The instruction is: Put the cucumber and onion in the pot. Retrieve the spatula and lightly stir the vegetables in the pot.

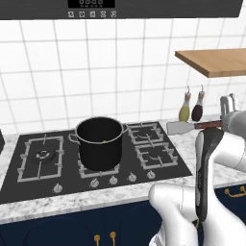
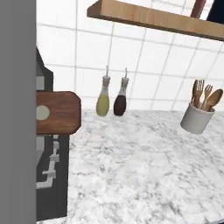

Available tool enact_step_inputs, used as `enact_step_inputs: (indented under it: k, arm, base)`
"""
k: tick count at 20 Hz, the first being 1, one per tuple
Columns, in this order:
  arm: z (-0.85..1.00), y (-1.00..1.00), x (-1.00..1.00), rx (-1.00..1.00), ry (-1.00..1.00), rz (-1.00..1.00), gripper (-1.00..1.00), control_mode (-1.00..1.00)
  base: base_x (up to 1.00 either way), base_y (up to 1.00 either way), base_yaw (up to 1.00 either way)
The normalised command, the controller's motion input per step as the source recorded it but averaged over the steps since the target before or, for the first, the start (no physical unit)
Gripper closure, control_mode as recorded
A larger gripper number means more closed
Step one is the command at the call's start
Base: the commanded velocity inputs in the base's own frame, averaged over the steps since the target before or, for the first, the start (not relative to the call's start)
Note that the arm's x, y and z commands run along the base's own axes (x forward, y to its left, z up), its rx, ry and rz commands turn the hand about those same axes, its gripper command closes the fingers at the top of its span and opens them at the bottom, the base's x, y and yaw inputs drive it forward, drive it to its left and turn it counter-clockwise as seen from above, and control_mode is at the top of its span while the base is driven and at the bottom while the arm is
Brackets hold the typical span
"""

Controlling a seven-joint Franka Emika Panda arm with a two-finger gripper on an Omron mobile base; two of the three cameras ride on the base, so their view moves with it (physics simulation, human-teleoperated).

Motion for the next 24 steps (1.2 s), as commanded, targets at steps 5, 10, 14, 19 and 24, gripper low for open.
enact_step_inputs:
  k: [5,10,14,19,24]
  arm:
    - [0.78,0.55,0.00,-0.38,-0.29,0.29,1.00,-1.00]
    - [0.42,0.72,0.09,-0.44,-0.30,0.22,1.00,-1.00]
    - [0.38,0.86,0.13,-0.45,-0.26,0.20,1.00,-1.00]
    - [0.50,0.54,0.04,-0.49,-0.29,0.19,1.00,-1.00]
    - [0.26,0.17,0.24,-0.60,-0.31,0.14,1.00,-1.00]
  base:
    - [0.00,0.00,0.00]
    - [0.00,0.00,0.00]
    - [0.00,0.00,0.00]
    - [0.00,0.00,0.00]
    - [0.00,0.00,0.00]
